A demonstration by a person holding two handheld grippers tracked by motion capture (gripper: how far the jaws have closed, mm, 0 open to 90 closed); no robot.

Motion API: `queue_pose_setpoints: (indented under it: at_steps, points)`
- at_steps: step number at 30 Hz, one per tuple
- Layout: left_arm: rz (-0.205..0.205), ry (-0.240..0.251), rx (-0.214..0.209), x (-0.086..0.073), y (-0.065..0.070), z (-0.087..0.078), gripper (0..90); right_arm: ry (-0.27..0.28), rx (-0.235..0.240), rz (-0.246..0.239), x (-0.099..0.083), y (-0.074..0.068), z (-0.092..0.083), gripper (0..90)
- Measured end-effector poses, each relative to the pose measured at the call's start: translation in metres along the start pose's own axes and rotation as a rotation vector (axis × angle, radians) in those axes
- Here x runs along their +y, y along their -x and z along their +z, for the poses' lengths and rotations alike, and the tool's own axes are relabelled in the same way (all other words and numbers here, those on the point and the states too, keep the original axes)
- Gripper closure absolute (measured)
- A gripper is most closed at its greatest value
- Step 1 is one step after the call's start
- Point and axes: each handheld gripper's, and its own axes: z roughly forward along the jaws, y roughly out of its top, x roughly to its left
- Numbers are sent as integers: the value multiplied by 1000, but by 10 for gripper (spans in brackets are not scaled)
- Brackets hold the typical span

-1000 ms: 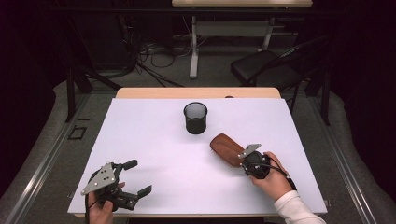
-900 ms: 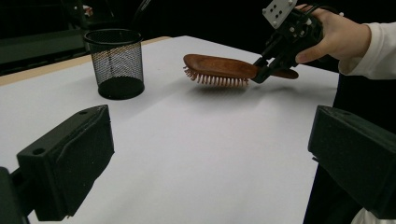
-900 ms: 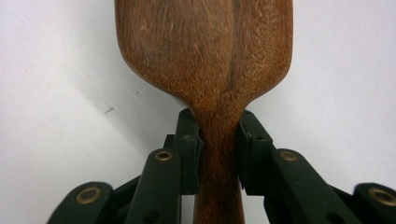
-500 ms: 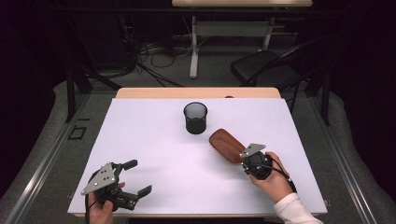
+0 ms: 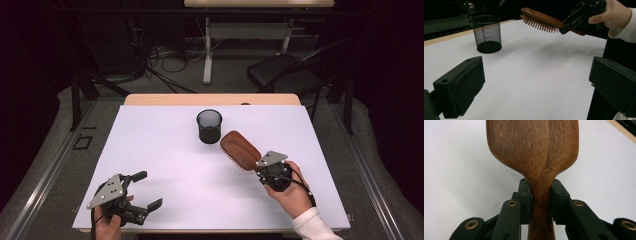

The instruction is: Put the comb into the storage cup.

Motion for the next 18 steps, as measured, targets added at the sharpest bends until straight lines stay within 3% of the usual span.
queue_pose_setpoints:
  at_steps: [18]
  points:
    - [1, 0, -1, 0, 0, 0, 3, 144, -32, 30, 19, -5, -16, 731]
